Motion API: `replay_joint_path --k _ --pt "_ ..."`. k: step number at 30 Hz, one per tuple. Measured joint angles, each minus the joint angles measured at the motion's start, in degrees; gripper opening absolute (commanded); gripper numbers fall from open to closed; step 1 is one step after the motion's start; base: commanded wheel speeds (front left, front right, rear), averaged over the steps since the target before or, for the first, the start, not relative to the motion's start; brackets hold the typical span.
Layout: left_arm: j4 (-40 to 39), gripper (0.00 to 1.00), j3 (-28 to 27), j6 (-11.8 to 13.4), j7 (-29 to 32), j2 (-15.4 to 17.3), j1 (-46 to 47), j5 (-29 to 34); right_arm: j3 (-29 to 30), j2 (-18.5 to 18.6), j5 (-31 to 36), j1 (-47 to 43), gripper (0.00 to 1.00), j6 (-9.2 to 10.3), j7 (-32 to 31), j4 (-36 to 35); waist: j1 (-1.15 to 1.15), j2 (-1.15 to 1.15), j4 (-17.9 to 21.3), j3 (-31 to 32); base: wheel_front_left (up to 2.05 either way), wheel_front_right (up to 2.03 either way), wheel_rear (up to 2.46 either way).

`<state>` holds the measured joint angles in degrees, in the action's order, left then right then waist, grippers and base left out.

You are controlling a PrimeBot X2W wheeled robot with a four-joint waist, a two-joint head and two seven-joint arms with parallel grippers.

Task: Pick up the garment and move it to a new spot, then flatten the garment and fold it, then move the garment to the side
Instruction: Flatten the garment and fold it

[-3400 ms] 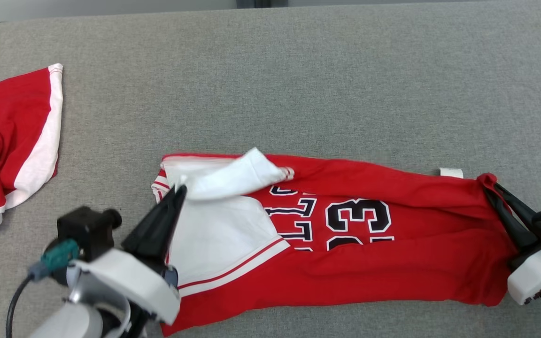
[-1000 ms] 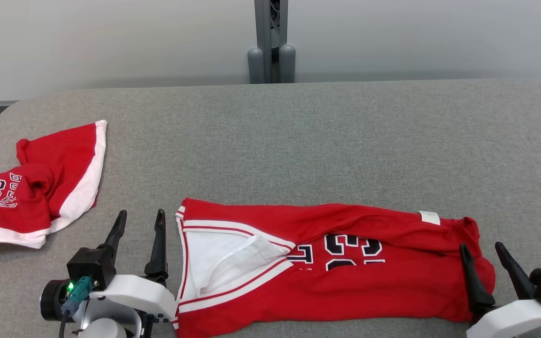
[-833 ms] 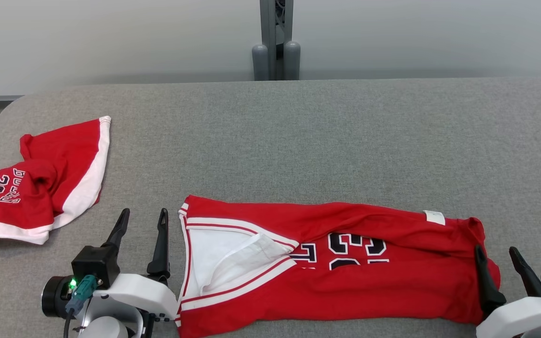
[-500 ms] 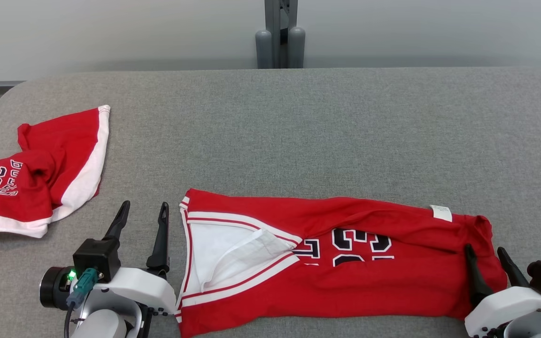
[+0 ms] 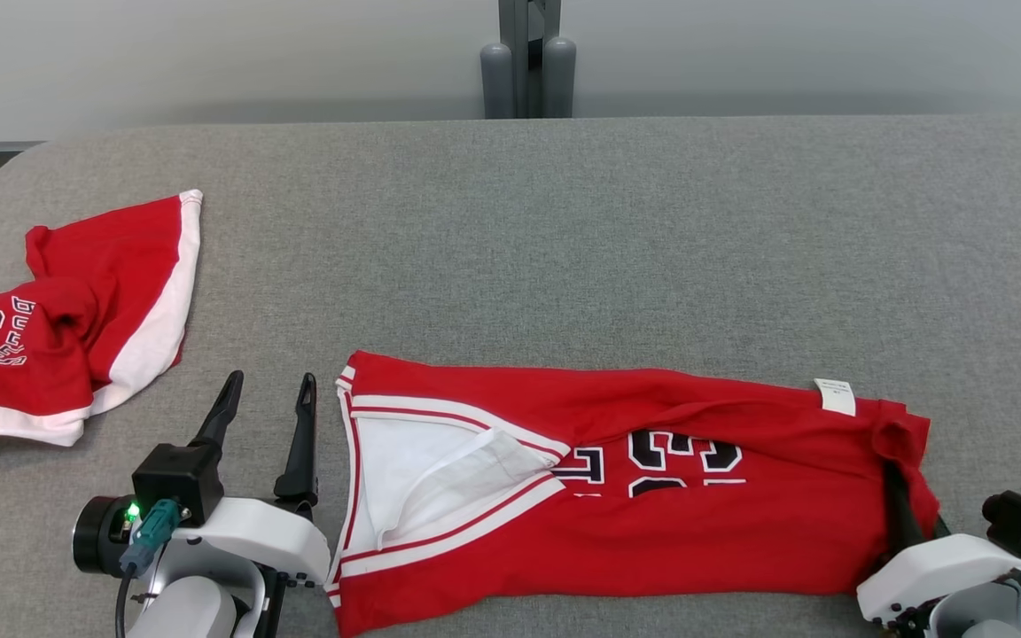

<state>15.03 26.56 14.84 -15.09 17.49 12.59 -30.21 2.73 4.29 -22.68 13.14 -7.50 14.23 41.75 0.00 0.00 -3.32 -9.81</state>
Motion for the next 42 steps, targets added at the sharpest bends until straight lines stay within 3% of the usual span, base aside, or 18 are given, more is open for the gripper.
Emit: replay_joint_path --k 6,16,20,25,26,31,36,42 --pt "0.0 1.00 -0.6 -0.1 0.0 -0.2 0.4 0.4 -0.1 0.9 -2.8 0.2 0.00 -0.09 0.5 -1.0 0.00 0.00 0.5 -0.3 0.00 0.00 0.00" --pt "0.1 1.00 -1.7 -0.4 0.0 -0.6 0.5 1.2 10.0 5.9 -0.4 -2.9 0.00 -0.07 0.5 -9.2 0.00 0.00 1.3 -0.6 0.00 0.00 0.00" --pt "0.0 1.00 -2.2 -0.6 0.0 -0.8 0.4 1.4 10.3 6.3 0.7 -3.2 0.00 0.00 0.5 -13.8 0.00 0.00 1.7 -0.7 0.00 0.00 0.00" --pt "0.0 1.00 -2.5 -0.7 0.0 -1.1 0.4 1.7 2.3 3.7 2.1 -3.2 0.00 0.00 0.6 -24.0 0.00 0.00 2.6 -0.9 0.00 0.00 0.00" --pt "0.1 1.00 -2.6 -1.2 0.0 -1.2 0.4 1.6 -2.3 2.6 2.5 -3.2 0.00 0.00 0.6 -27.7 0.00 0.00 2.7 -1.1 0.00 0.00 0.00" --pt "0.6 1.00 -2.6 -1.7 0.0 -1.8 0.6 1.7 -13.8 1.0 2.2 -3.5 0.00 0.00 0.4 -32.9 0.00 0.00 2.4 -1.2 0.00 0.00 0.00" --pt "1.0 1.00 -2.4 -2.0 0.0 -2.3 0.9 1.9 -25.2 -0.4 -0.9 -1.9 0.00 0.00 -0.7 -32.8 0.00 0.00 1.6 -1.3 0.00 0.00 0.00" --pt "1.7 1.00 -2.0 -2.5 0.0 -3.1 1.4 2.2 -35.0 -1.3 -6.2 2.8 0.00 0.00 -0.7 -27.2 0.00 0.00 0.4 -1.5 0.00 0.00 0.00"
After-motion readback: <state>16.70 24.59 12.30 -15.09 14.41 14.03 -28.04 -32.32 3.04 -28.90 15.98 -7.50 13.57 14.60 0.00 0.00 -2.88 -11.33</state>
